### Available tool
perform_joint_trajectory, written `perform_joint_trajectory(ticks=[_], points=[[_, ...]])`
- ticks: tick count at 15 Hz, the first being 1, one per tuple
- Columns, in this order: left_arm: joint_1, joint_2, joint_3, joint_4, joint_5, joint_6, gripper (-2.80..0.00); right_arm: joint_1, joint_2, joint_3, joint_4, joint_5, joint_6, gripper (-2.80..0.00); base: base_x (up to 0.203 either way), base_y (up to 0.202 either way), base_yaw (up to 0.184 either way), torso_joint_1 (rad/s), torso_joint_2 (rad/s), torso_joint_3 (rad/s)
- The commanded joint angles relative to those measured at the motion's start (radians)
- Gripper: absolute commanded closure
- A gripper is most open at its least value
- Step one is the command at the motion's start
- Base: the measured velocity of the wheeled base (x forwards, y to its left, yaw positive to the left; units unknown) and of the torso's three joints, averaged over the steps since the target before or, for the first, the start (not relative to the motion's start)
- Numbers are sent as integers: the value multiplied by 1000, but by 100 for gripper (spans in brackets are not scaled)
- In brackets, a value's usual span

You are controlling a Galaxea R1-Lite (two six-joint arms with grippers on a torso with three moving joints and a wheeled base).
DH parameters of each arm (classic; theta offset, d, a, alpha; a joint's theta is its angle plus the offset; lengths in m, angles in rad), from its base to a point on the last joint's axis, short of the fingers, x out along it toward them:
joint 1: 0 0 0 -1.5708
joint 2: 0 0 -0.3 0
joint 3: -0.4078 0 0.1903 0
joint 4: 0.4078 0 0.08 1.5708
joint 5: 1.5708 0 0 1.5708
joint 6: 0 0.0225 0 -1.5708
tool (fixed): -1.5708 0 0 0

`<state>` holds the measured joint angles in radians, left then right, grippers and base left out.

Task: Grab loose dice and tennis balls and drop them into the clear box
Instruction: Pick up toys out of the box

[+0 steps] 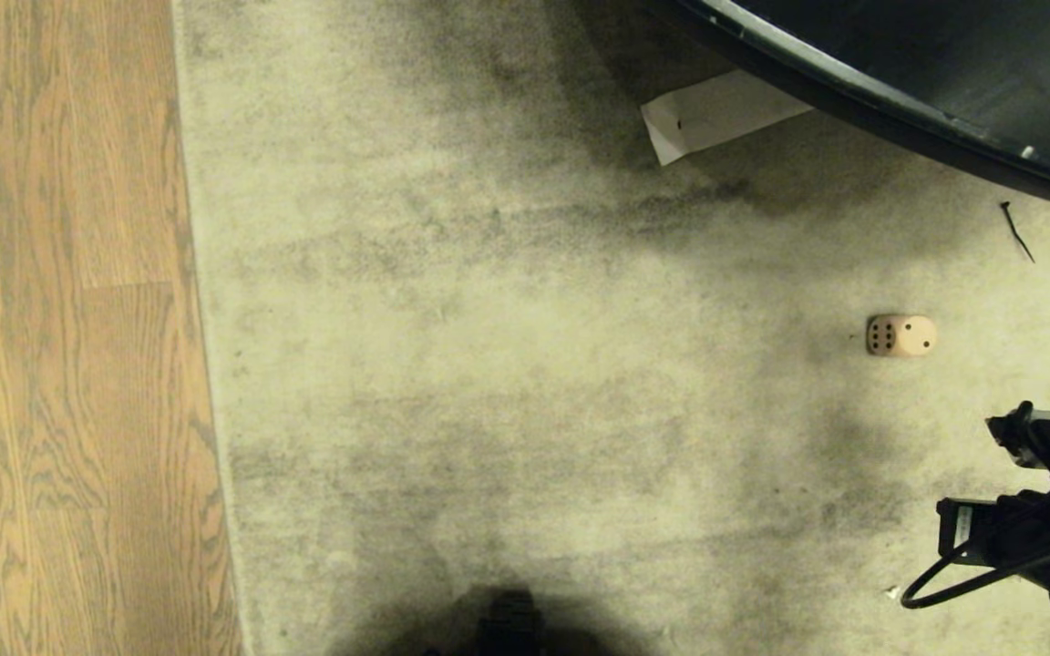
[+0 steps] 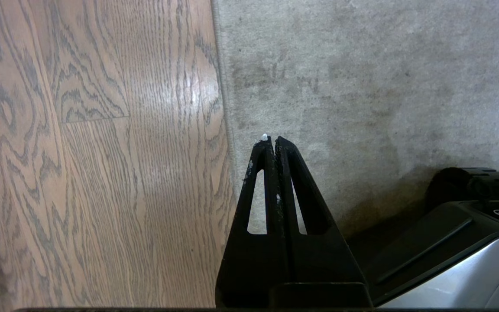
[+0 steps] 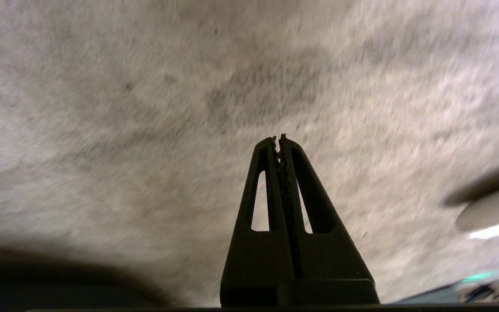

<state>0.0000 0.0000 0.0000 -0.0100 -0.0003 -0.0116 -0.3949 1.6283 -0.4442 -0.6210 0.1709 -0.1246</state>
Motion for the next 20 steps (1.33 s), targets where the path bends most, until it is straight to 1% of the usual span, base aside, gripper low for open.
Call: perform_joint_trajectory(ticks=[1,2,3,6,13,17,20], points=[[0,0,3,-1,0,-1,0,-1,47,-33,-14,1,-12,0,0,0,0,0,0,0],[0,0,3,-1,0,-1,0,-1,62,-44,-43,1,-12,0,0,0,0,0,0,0],[0,0,3,-1,0,-1,0,-1,76,-58,-65,2,-12,-280,0,0,0,0,0,0],[0,0,3,-1,0,-1,0,-1,88,-100,-71,3,-9,-280,0,0,0,0,0,0],[0,0,3,-1,0,-1,0,-14,161,-278,-71,1,-15,-280,0,0,0,0,0,0],[0,0,3,-1,0,-1,0,-18,208,-340,-71,1,-15,-280,0,0,0,0,0,0],[0,0,3,-1,0,-1,0,-18,261,-413,-70,1,-11,-280,0,0,0,0,0,0]])
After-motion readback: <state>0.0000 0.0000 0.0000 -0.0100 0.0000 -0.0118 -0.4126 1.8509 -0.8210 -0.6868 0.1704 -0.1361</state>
